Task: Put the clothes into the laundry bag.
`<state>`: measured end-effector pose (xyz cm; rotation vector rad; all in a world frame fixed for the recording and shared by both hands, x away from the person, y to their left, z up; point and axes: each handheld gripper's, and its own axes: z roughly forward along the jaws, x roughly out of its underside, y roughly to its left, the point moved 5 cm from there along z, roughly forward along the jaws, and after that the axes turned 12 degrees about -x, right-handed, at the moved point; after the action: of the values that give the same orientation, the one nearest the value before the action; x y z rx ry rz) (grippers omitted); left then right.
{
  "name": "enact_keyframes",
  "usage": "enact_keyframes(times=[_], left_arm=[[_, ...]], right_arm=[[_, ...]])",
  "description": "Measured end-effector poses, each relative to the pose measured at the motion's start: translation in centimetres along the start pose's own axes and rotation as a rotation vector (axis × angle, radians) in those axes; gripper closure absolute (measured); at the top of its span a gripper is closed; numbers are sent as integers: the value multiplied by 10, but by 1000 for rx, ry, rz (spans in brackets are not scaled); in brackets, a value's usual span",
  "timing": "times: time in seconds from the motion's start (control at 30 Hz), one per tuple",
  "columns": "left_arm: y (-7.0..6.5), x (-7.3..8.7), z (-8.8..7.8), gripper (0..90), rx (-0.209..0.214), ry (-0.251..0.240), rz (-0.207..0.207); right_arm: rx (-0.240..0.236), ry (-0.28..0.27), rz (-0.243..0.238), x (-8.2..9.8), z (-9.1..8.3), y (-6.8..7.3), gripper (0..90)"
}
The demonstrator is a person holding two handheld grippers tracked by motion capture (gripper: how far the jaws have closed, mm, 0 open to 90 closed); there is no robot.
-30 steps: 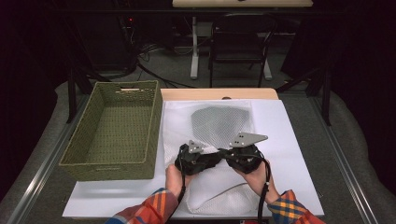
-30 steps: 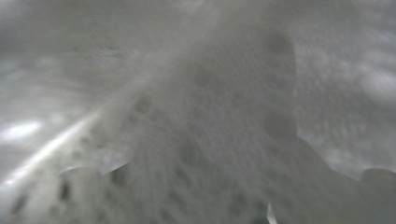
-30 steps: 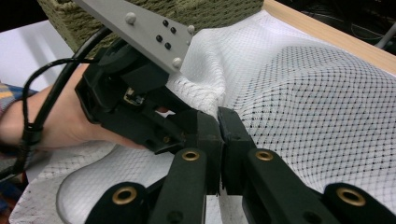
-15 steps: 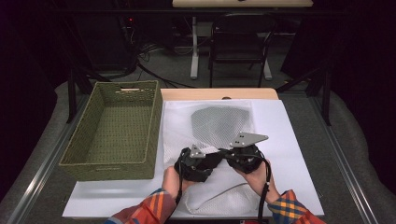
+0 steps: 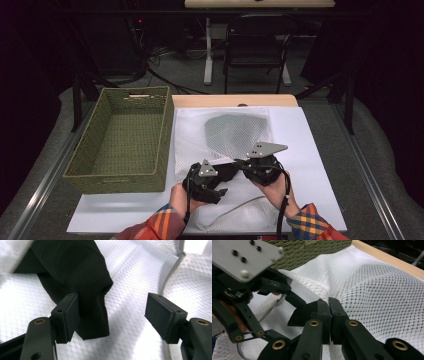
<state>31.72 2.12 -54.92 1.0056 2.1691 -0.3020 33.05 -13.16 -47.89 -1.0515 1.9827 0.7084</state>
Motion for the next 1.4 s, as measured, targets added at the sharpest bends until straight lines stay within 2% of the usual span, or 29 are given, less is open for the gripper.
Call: enact_keyframes(times=[0.27, 0.53, 0.67, 0.73, 0.77, 0.9, 0.93, 1.13, 1.23, 1.3, 1.4], left_arm=[[2, 5, -23, 251, 8, -9, 8], [11, 2, -47, 248, -24, -61, -5], [18, -3, -55, 247, -53, -88, -9], [21, -6, -56, 225, -62, -96, -17], [23, -7, -55, 211, -80, -109, -20], [28, -10, -49, 154, -101, -110, -32], [30, -10, -48, 147, -103, -99, -23], [35, -15, -35, 119, -116, -89, -37], [36, -18, -32, 164, -128, -90, -29], [36, -19, -31, 276, -132, -100, -14], [34, -21, -31, 427, -142, -108, -12]], right_arm=[[2, -1, 1, 0, -1, -1, 888], [2, 1, 2, 0, -1, -1, 887], [1, 0, 0, -1, -1, 0, 887], [-1, -1, 0, -1, -1, 0, 887], [-2, 0, -2, -1, -1, 1, 887], [-4, -1, -1, -1, -1, 1, 887], [-4, 0, -1, -1, 0, 2, 887], [-8, -1, -4, -2, 0, 3, 887], [-9, 0, -2, -2, 0, 3, 887], [-9, 0, -3, -2, 0, 3, 887], [-9, 0, -3, -2, 0, 3, 887]])
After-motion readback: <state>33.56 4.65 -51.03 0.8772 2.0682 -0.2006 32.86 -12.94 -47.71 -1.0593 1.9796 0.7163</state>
